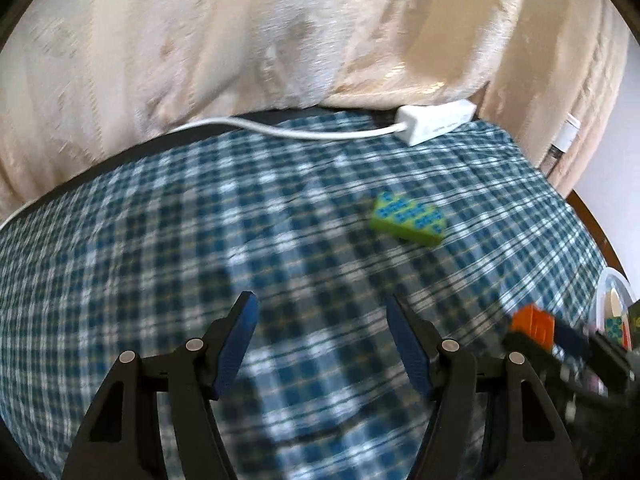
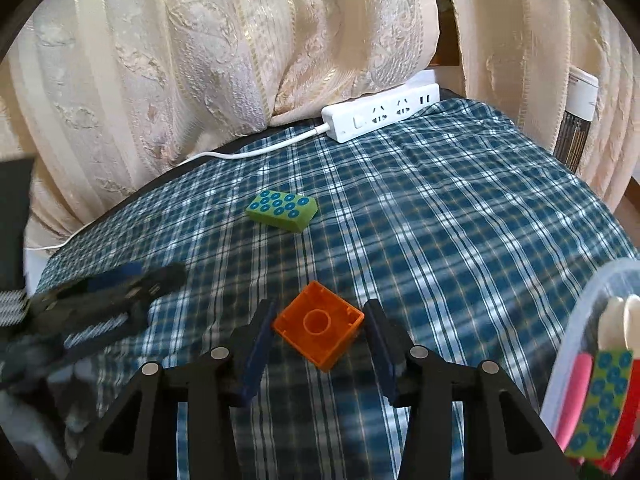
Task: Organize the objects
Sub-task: 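Grasp the small green-blue brick with the left tool while the right tool holds the orange brick, then carry the orange brick and the green-blue brick toward the clear bowl with both tools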
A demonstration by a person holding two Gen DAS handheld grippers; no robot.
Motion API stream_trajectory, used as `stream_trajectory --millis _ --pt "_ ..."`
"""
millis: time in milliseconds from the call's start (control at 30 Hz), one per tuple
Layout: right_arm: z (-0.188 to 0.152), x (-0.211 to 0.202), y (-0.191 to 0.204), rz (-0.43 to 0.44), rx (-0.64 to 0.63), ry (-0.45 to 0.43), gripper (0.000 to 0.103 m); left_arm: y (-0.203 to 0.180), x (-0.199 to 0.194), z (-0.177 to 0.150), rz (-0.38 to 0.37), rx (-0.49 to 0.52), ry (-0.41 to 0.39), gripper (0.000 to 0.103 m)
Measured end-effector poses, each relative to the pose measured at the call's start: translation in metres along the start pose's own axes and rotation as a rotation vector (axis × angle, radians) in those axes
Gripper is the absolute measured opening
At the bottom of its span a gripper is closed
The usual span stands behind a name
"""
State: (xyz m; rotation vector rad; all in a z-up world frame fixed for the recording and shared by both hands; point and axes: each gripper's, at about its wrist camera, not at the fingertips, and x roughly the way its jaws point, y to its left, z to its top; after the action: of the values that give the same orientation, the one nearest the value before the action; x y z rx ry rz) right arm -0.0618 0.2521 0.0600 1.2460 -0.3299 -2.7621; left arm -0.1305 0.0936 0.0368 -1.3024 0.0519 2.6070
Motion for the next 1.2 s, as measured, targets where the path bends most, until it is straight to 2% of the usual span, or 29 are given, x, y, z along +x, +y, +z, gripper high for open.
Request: stream_trajectory --millis 200,367,500,1100,1200 --pt "-0.008 -0.011 -0.005 0.02 -0.006 -0.034 0.048 -0.029 0.023 0.019 -0.061 0.049 0.004 0.068" --pt "-0.009 -0.01 -0.018 0.048 0.029 -0.037 0.048 -0.045 0.033 0.03 -0.078 0.08 -0.022 0.068" --pt "-0.009 -0.007 -0.023 0.072 0.047 -0.023 0.048 -0.052 0.046 0.039 -0.093 0.089 -0.013 0.071" --pt "-0.011 -0.012 -0.02 0.083 0.041 -0.025 0.048 -0.063 0.077 0.042 -0.057 0.131 0.028 0.071" --pt "-0.011 -0.012 -0.02 0.085 0.04 -0.027 0.048 -0.065 0.077 0.042 -0.054 0.142 0.023 0.063"
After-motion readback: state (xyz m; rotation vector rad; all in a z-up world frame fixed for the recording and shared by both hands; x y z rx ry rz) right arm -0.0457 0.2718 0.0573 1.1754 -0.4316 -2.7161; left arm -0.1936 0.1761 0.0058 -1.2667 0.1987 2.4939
